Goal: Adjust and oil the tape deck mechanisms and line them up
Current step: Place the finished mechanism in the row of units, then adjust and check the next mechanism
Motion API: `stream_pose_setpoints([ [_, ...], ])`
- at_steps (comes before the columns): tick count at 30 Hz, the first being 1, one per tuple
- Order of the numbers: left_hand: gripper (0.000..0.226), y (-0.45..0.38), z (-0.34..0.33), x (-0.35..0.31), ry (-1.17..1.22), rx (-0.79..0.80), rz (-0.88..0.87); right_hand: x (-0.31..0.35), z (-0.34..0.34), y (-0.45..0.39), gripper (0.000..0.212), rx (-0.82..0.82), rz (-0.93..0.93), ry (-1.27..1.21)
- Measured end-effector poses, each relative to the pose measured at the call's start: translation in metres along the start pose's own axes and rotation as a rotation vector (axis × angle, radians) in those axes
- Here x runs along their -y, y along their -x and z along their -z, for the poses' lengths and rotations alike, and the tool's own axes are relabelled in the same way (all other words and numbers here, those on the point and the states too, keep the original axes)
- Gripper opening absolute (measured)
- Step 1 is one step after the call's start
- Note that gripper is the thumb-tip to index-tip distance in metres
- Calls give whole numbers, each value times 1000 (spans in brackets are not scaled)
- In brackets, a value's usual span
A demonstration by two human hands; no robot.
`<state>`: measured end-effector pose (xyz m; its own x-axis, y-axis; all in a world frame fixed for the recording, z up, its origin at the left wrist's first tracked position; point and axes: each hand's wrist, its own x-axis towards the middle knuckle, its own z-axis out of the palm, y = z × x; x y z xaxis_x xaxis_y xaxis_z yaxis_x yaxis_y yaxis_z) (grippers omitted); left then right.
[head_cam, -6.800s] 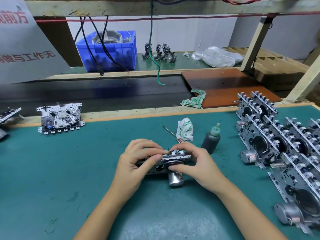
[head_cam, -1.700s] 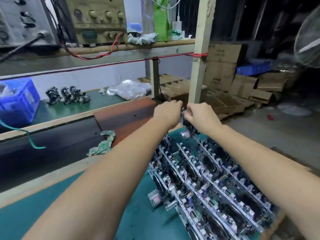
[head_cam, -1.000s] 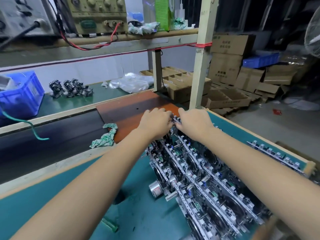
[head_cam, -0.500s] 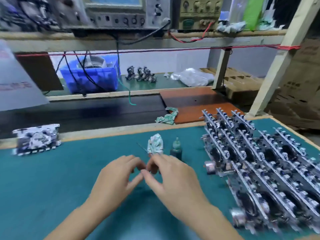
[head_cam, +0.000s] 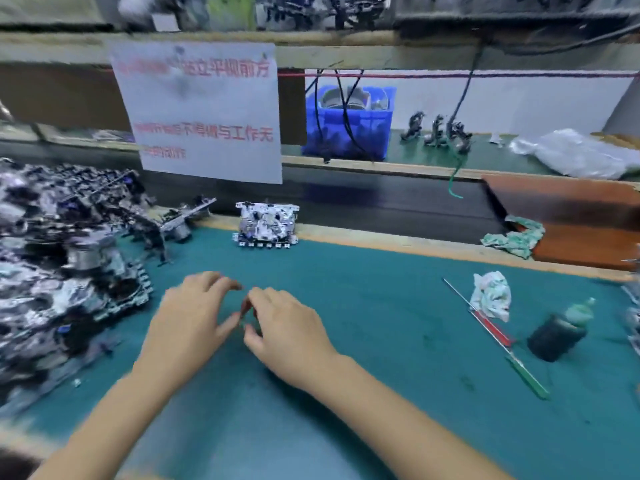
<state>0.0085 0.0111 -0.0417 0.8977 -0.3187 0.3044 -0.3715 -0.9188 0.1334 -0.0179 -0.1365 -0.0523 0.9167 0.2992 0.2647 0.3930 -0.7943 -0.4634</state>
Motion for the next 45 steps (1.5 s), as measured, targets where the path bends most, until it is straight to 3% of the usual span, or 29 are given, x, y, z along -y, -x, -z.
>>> stream_pose_setpoints([
  [6,68,21,33,75,-220,-59,179,48,-47,-58,30,124,16,-209],
  [10,79,40,39,131,-272,-15,268,77,-66,-81,53,181,174,-294],
  [14,69,51,34,171,-283,67,288,97,-79,-102,51,228,263,-241],
  [18,55,53,33,181,-300,2,219,103,-78,-117,37,233,294,-180],
  [24,53,58,42,178,-262,-8,137,96,-70,-104,35,216,294,-237],
  [28,56,54,49,148,-186,-20,37,82,-49,-86,36,172,267,-279],
  [34,49,23,63,51,-66,-32,-160,26,5,-42,34,100,154,-345],
  [39,37,-10,46,-38,168,14,-349,-37,57,19,29,-91,32,-268],
  [45,28,-28,6,-148,132,-233,-712,-103,102,114,35,-343,-49,18],
])
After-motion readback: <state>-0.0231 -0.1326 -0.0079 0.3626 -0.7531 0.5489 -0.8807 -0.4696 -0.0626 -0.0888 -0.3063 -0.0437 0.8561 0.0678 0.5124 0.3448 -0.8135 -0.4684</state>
